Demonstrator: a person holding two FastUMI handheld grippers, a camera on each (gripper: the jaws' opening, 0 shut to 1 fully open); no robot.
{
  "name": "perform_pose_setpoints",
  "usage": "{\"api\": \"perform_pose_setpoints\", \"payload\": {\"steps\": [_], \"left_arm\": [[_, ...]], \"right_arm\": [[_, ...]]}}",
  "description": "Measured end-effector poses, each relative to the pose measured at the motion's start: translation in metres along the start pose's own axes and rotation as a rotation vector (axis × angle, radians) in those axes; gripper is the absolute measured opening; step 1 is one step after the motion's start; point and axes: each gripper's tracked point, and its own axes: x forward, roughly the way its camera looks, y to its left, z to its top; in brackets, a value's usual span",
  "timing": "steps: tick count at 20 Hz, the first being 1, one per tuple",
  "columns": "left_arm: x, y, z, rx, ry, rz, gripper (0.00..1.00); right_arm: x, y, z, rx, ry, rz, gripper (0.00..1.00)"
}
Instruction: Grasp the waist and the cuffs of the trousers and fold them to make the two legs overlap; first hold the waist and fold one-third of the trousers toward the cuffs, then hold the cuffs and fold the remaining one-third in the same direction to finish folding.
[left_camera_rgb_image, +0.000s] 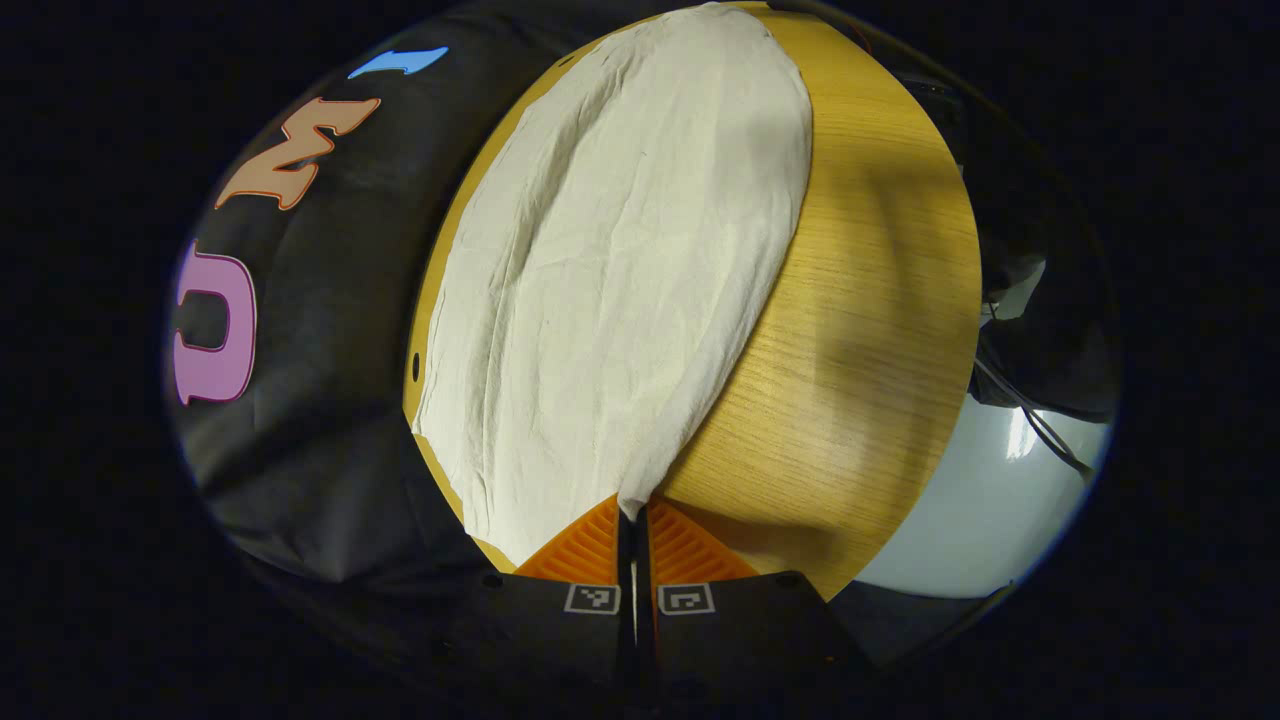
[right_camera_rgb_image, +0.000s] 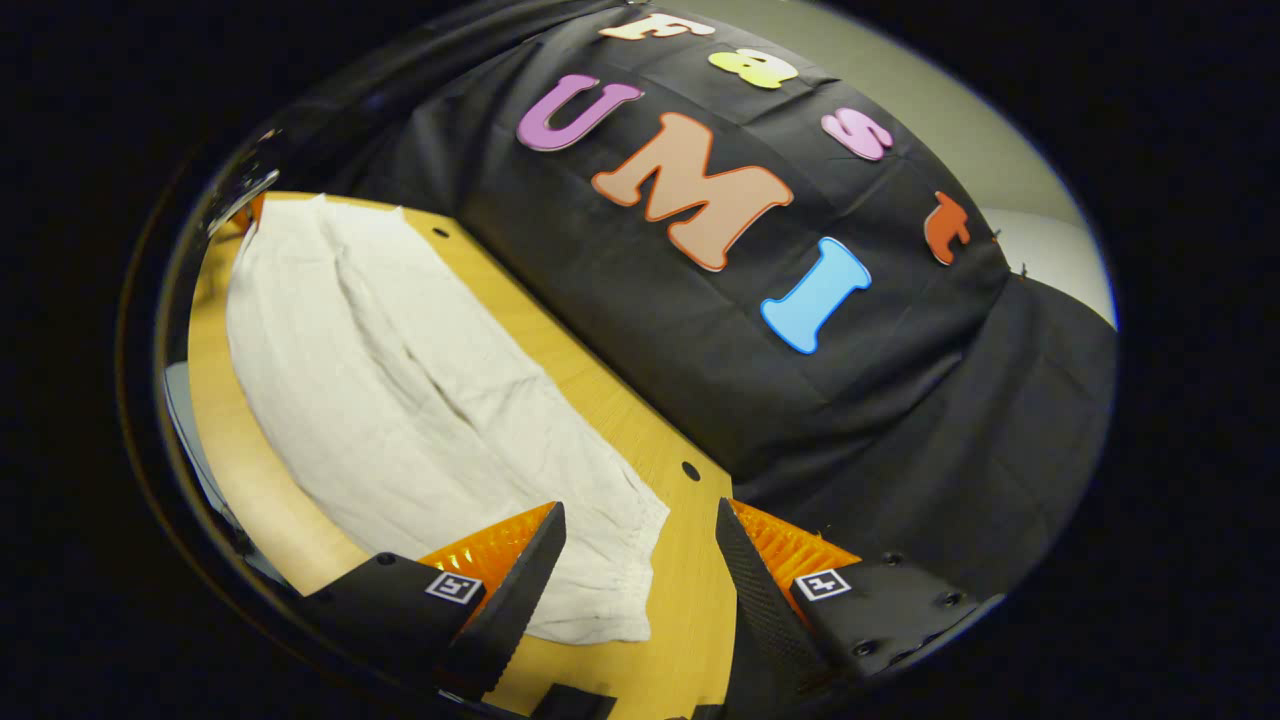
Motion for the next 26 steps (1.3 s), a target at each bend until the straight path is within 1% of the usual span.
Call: {"api": "perform_pose_setpoints", "payload": {"steps": [4, 5, 6, 7, 9, 10, 14, 15, 17, 18, 20, 22, 23, 24, 25, 26], "left_arm": [[0.000, 0.000, 0.001, -0.008, 0.010, 0.003, 0.00], [0.000, 0.000, 0.000, -0.011, 0.011, 0.003, 0.00], [0.001, 0.001, 0.000, -0.015, 0.012, 0.005, 0.00], [0.000, 0.000, 0.000, -0.019, 0.016, 0.008, 0.00], [0.001, 0.000, 0.000, -0.024, 0.024, 0.013, 0.00], [0.001, 0.000, 0.000, -0.025, 0.025, 0.015, 0.00], [0.001, 0.000, 0.000, -0.011, 0.034, 0.023, 0.00], [0.001, 0.000, 0.000, -0.011, 0.036, 0.024, 0.00], [0.001, 0.000, 0.000, -0.018, 0.039, 0.025, 0.00], [0.002, 0.000, -0.001, -0.024, 0.042, 0.026, 0.00], [0.001, 0.000, 0.000, -0.027, 0.046, 0.027, 0.00], [0.002, 0.000, -0.001, -0.027, 0.050, 0.032, 0.00], [0.002, 0.001, 0.000, -0.030, 0.054, 0.037, 0.00], [0.002, 0.000, 0.000, -0.036, 0.056, 0.042, 0.00], [0.002, 0.001, -0.001, -0.043, 0.060, 0.046, 0.00], [0.003, 0.000, -0.001, -0.049, 0.063, 0.049, 0.00]], "right_arm": [[0.001, 0.026, -0.038, -0.176, 0.047, 0.112, 0.97], [0.002, 0.030, -0.048, -0.213, 0.059, 0.133, 0.99], [0.002, 0.036, -0.057, -0.243, 0.072, 0.158, 0.97], [0.000, 0.042, -0.067, -0.271, 0.084, 0.182, 0.99], [-0.005, 0.050, -0.086, -0.331, 0.108, 0.224, 0.99], [-0.006, 0.053, -0.093, -0.356, 0.118, 0.246, 0.97], [-0.001, 0.063, -0.118, -0.423, 0.178, 0.325, 0.97], [0.001, 0.066, -0.121, -0.438, 0.185, 0.342, 1.00], [0.009, 0.073, -0.122, -0.479, 0.180, 0.358, 1.00], [0.011, 0.073, -0.120, -0.494, 0.169, 0.354, 0.95], [0.023, 0.073, -0.120, -0.509, 0.171, 0.342, 0.92], [0.031, 0.071, -0.119, -0.509, 0.176, 0.326, 0.92], [0.035, 0.073, -0.120, -0.505, 0.182, 0.332, 0.92], [0.036, 0.077, -0.123, -0.503, 0.187, 0.338, 0.87], [0.036, 0.080, -0.123, -0.511, 0.187, 0.340, 0.73], [0.036, 0.084, -0.125, -0.521, 0.190, 0.352, 0.66]]}}
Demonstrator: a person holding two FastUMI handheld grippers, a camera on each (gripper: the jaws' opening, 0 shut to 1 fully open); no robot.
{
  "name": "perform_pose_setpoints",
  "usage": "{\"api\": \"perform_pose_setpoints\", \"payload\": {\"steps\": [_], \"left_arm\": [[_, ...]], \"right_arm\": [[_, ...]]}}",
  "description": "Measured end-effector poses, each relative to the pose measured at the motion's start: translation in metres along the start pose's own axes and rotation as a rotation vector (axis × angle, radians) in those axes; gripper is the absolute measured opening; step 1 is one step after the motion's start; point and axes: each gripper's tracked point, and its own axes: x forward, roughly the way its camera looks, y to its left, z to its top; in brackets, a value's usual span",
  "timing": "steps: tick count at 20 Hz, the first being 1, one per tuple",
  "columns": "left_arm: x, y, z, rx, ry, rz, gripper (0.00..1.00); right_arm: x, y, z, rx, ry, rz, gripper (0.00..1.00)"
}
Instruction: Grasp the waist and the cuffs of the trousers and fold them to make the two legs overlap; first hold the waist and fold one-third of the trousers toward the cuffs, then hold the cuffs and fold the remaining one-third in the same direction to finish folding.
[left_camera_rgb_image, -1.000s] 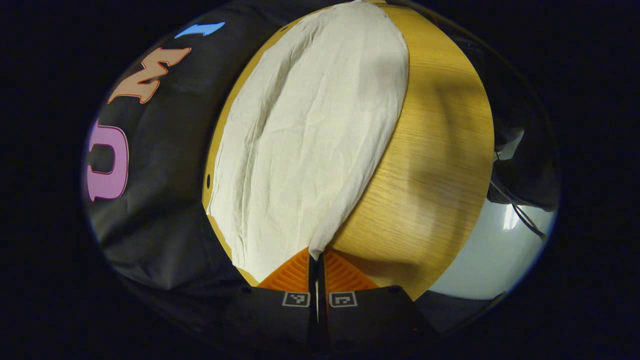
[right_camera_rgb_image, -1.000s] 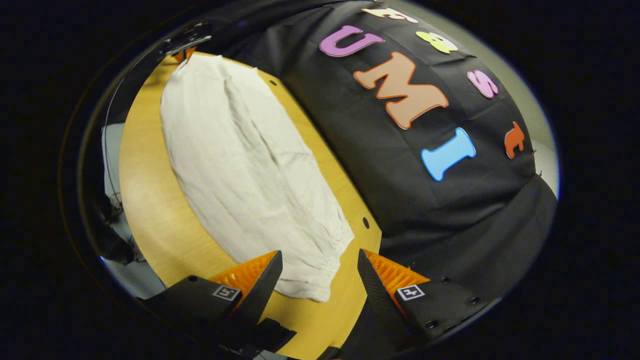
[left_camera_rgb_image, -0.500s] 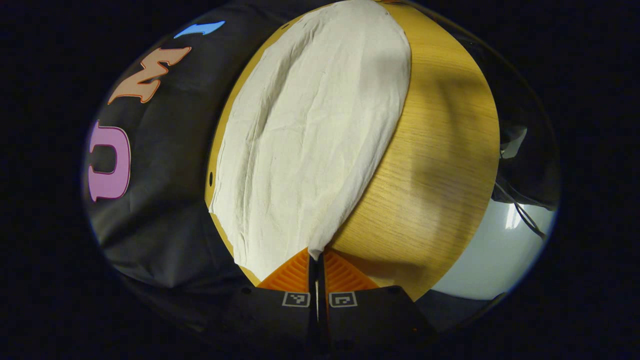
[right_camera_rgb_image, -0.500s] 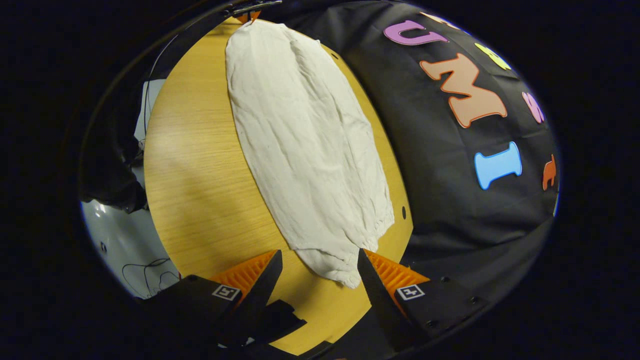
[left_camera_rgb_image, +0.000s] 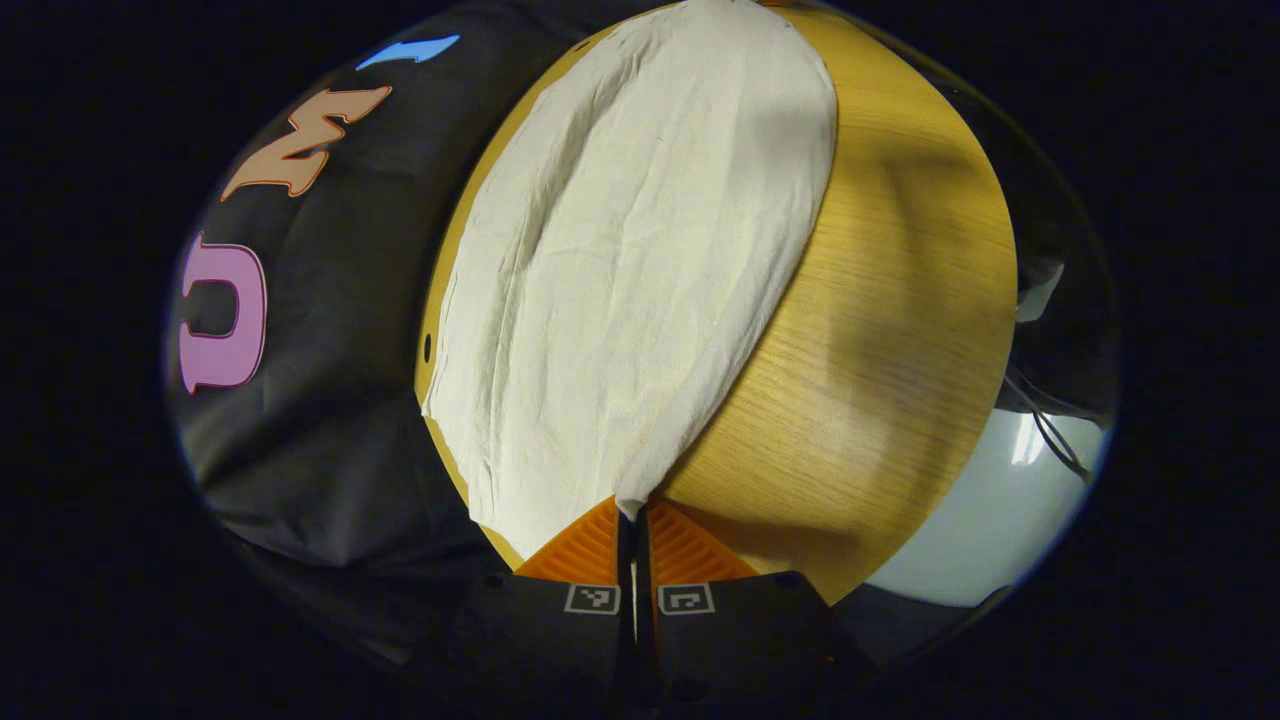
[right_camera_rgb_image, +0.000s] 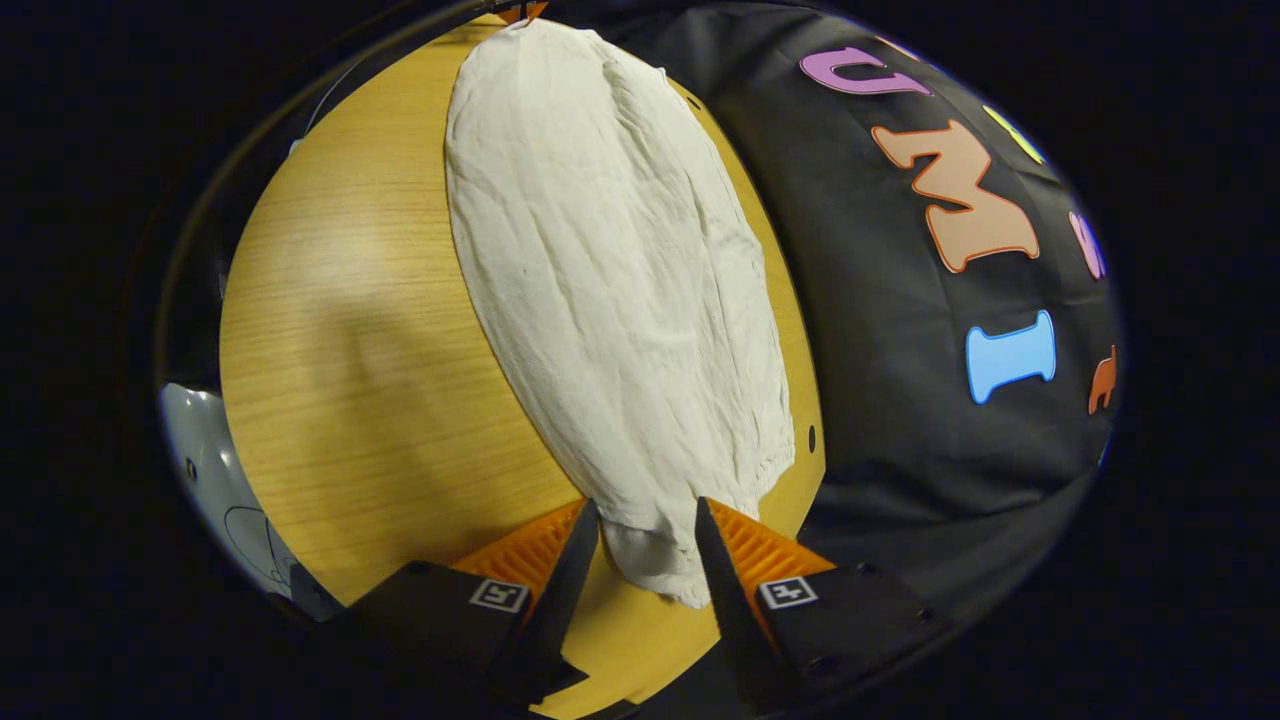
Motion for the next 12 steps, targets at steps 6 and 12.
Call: {"api": "perform_pose_setpoints", "payload": {"steps": [6, 12], "left_arm": [[-0.001, 0.002, 0.000, -0.081, 0.030, -0.011, 0.00], [-0.013, 0.055, 0.006, -0.185, 0.060, 0.124, 0.00]], "right_arm": [[-0.001, 0.008, -0.003, 0.013, 0.015, 0.026, 0.08], [-0.004, -0.054, 0.017, 0.118, -0.043, -0.092, 0.08]]}}
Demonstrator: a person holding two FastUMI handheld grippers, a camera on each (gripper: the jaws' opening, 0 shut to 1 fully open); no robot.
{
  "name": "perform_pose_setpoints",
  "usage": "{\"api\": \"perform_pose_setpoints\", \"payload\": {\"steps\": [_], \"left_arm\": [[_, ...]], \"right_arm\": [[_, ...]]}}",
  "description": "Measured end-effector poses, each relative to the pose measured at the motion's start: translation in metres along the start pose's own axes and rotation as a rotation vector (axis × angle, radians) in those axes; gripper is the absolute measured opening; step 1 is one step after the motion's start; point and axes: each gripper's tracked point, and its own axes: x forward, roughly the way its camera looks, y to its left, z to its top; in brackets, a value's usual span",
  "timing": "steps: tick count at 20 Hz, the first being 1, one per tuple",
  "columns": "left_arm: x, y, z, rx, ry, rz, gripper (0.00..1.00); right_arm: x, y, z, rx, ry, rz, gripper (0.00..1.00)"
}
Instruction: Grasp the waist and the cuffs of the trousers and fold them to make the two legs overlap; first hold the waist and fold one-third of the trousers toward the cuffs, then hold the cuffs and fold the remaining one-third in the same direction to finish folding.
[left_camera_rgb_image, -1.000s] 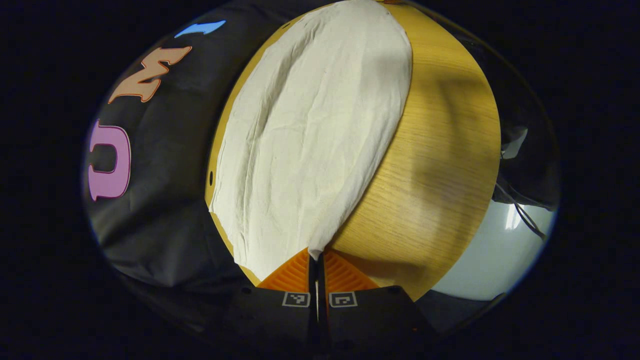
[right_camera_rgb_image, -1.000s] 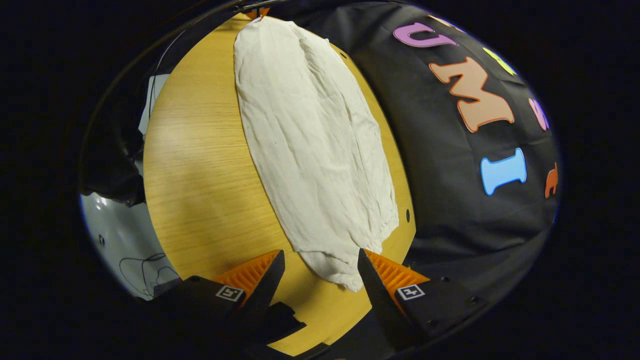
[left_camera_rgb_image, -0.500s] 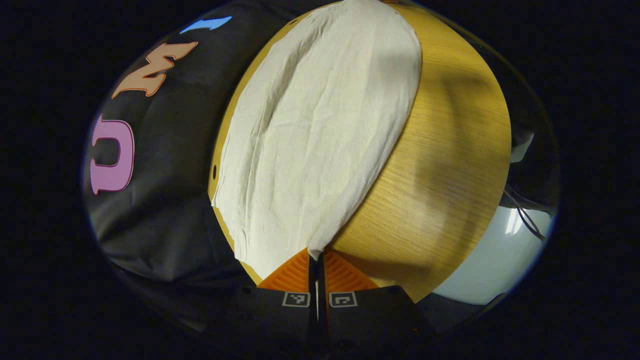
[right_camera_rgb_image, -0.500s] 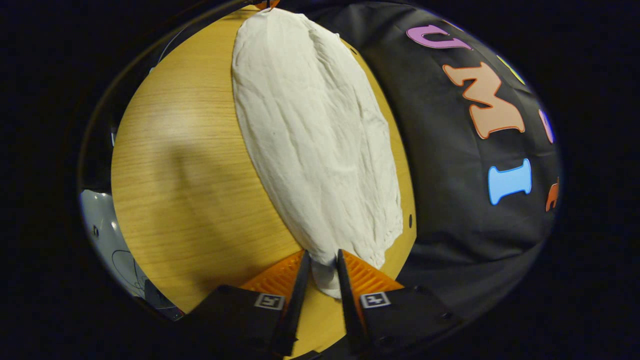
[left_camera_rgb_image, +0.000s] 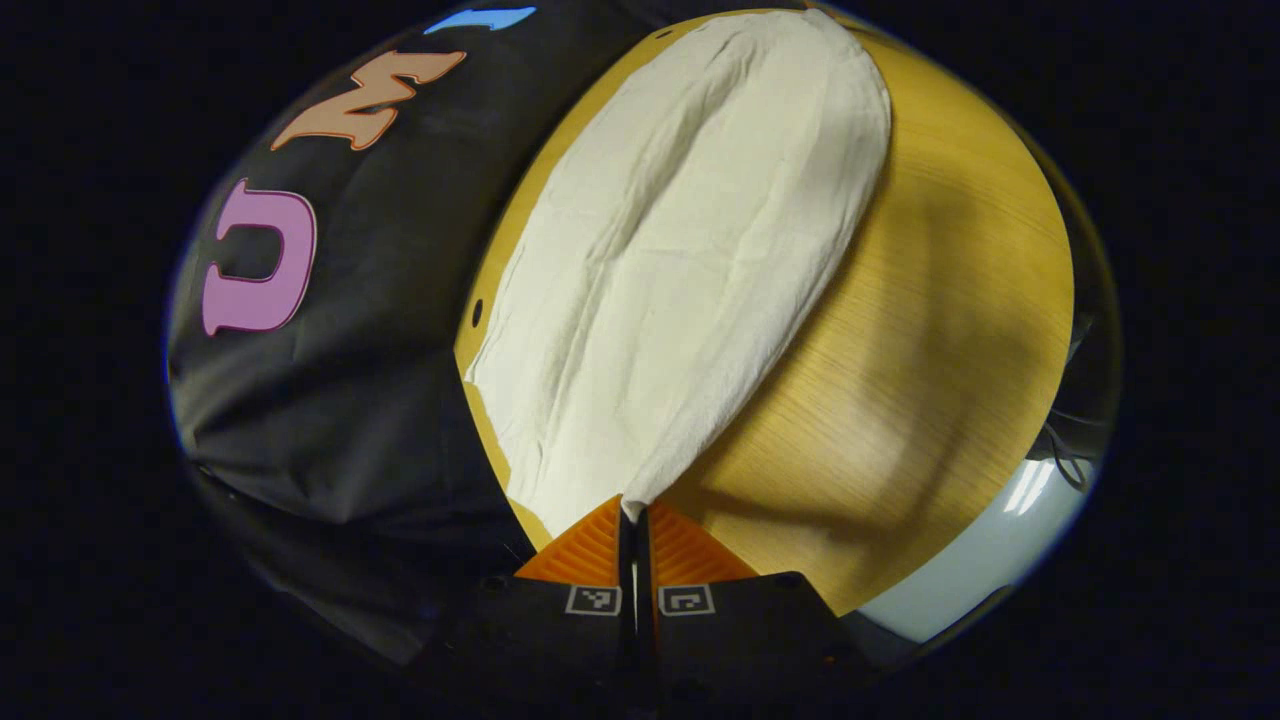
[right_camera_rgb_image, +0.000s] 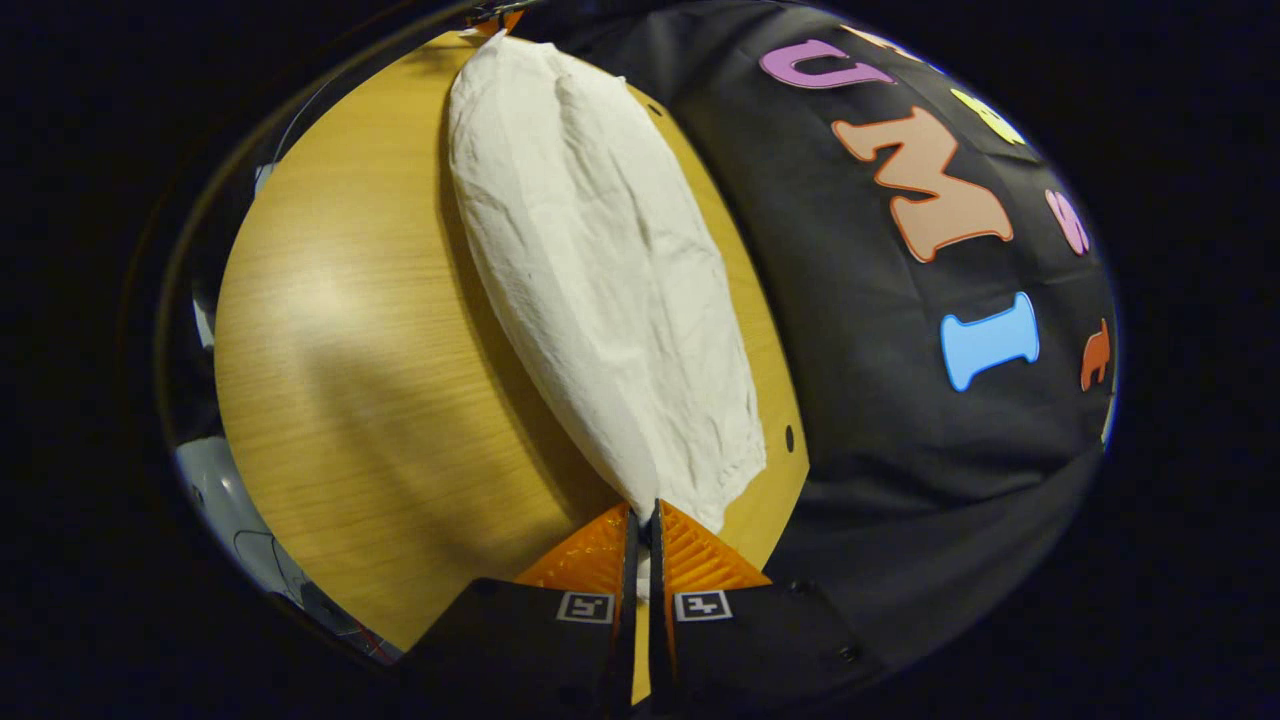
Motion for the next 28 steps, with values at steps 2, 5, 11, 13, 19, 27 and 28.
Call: {"api": "perform_pose_setpoints", "payload": {"steps": [2, 5, 11, 13, 19, 27, 28], "left_arm": [[0.000, 0.022, 0.010, -0.035, 0.005, 0.054, 0.00], [0.001, 0.057, 0.025, -0.073, -0.003, 0.126, 0.00], [0.003, 0.109, 0.057, -0.108, -0.051, 0.206, 0.00], [0.015, 0.125, 0.069, -0.103, -0.076, 0.220, 0.00], [0.044, 0.170, 0.099, -0.189, -0.136, 0.251, 0.00], [0.079, 0.233, 0.131, -0.253, -0.192, 0.308, 0.00], [0.086, 0.237, 0.136, -0.251, -0.199, 0.305, 0.00]], "right_arm": [[0.005, -0.020, 0.011, 0.024, -0.026, -0.041, 0.05], [0.013, -0.043, 0.018, 0.058, -0.040, -0.087, 0.08], [0.027, -0.077, 0.035, 0.107, -0.034, -0.143, 0.08], [0.035, -0.092, 0.041, 0.119, -0.021, -0.170, 0.08], [0.067, -0.127, 0.063, 0.195, 0.000, -0.232, 0.08], [0.120, -0.164, 0.077, 0.292, 0.046, -0.286, 0.08], [0.128, -0.165, 0.076, 0.303, 0.060, -0.286, 0.08]]}}
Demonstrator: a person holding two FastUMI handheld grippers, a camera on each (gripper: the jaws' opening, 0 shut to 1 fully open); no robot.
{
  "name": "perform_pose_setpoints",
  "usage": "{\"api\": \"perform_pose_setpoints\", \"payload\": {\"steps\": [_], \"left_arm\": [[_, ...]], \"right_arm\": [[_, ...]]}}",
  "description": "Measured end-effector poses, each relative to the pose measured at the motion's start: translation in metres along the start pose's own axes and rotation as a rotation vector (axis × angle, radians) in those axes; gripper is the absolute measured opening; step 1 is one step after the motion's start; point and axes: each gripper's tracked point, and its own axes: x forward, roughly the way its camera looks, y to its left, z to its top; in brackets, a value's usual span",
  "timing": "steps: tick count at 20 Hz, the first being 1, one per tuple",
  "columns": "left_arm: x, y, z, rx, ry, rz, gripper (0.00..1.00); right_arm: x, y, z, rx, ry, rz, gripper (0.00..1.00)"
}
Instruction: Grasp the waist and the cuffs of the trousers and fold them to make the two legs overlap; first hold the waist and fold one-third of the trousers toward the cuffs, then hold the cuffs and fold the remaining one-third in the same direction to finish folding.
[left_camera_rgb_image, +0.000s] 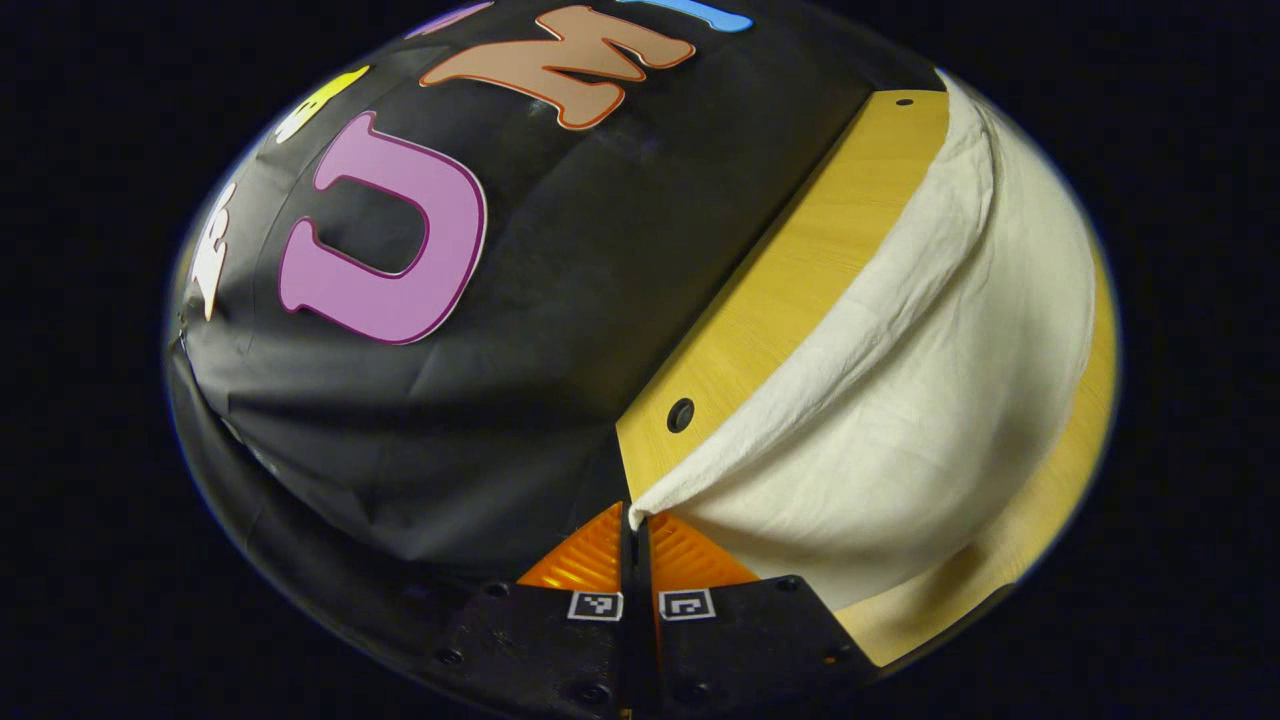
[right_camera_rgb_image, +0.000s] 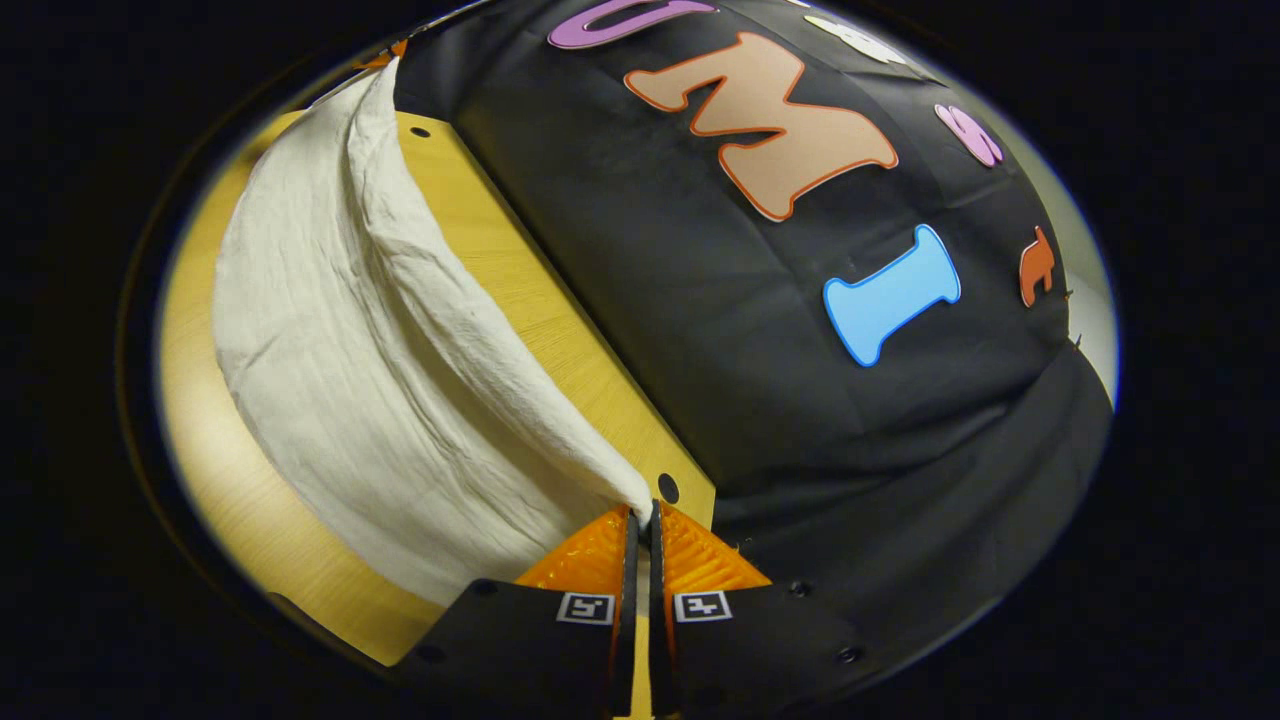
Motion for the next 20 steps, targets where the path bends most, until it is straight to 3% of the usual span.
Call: {"api": "perform_pose_setpoints", "payload": {"steps": [8, 10, 11, 13, 14, 20], "left_arm": [[0.071, -0.041, 0.004, -0.031, -0.018, -0.055, 0.00], [0.073, -0.053, 0.005, -0.070, -0.027, -0.085, 0.00], [0.070, -0.058, 0.008, -0.099, -0.036, -0.101, 0.14], [0.061, -0.063, 0.015, -0.165, -0.058, -0.113, 0.71], [0.058, -0.063, 0.015, -0.190, -0.062, -0.105, 1.00], [0.007, -0.055, 0.031, -0.394, -0.103, -0.074, 0.96]], "right_arm": [[0.060, 0.031, -0.011, 0.045, 0.103, -0.007, 0.05], [0.060, 0.035, -0.011, 0.090, 0.115, -0.001, 0.16], [0.059, 0.033, -0.007, 0.133, 0.102, -0.008, 0.44], [0.055, 0.025, -0.006, 0.245, 0.085, -0.025, 1.00], [0.048, 0.020, -0.006, 0.308, 0.087, -0.035, 0.99], [0.017, 0.000, -0.063, 0.724, 0.170, -0.105, 0.98]]}}
